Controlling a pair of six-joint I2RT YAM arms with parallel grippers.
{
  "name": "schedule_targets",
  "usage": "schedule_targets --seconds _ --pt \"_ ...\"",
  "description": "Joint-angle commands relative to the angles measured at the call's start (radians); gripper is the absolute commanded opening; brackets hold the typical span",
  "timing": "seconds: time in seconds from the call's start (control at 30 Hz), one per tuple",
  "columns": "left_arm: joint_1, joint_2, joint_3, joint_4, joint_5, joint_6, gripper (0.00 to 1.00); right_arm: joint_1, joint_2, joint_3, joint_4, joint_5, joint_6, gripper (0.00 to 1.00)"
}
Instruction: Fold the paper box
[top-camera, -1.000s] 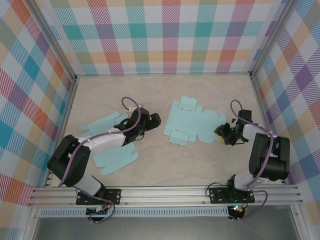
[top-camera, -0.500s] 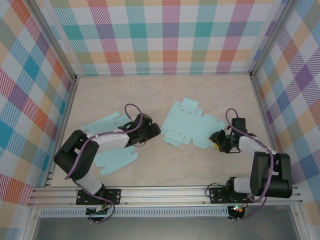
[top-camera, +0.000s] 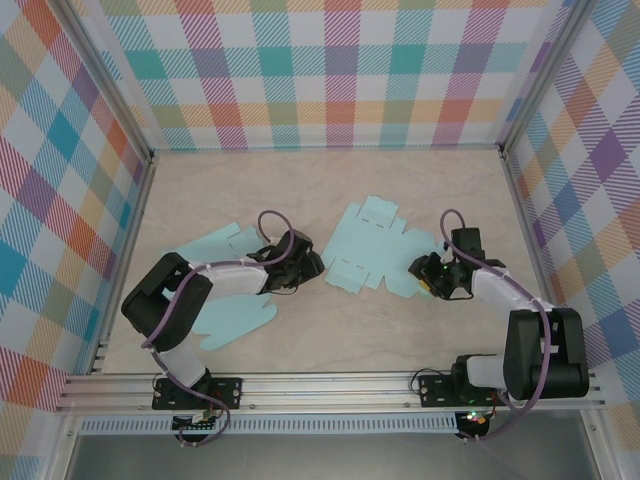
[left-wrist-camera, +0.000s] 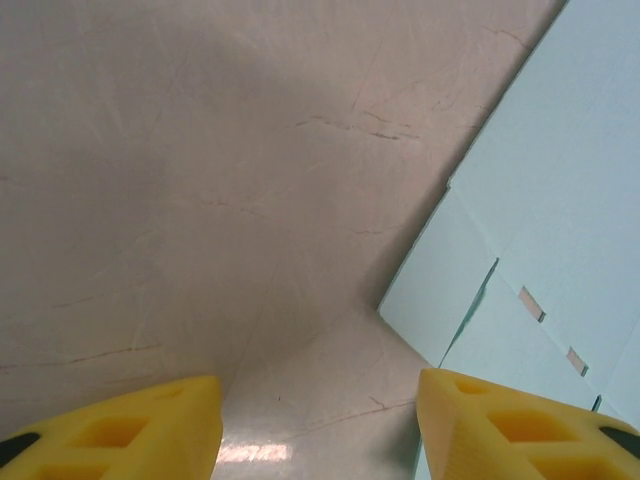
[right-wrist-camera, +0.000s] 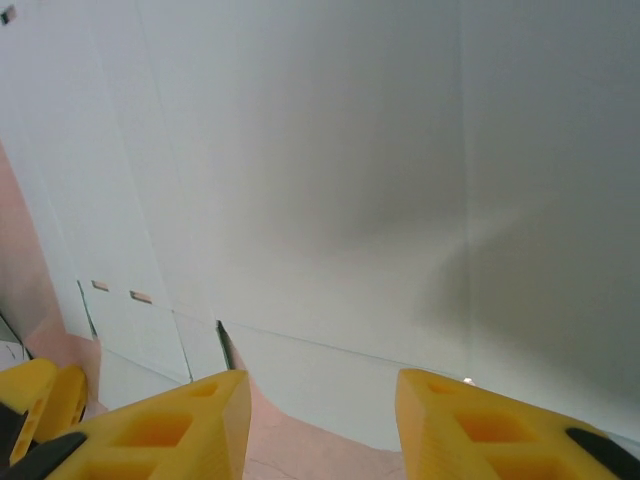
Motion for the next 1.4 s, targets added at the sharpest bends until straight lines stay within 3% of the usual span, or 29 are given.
schedule_targets --seconds 0.0,0.33,0.73,1.37 --pt "-0.019 0.108 0.048 0.181 0.097 -0.019 0.54 0.011 -0.022 0.033 -0.043 0.010 -0.015 0.44" --pt "-0.018 0.140 0.074 0.196 0.129 -0.016 0.50 0.015 -0.062 -0.040 -0.057 0.028 0.009 0.44" --pt "-0.020 0.178 0.079 0.241 0.147 -0.023 0.50 0.033 0.023 -0.075 -0.004 0.034 0.035 0.44" --pt "-0.029 0.294 0.084 0.505 0.169 -0.098 0.42 0.055 0.055 -0.082 0.023 0.048 0.053 0.44"
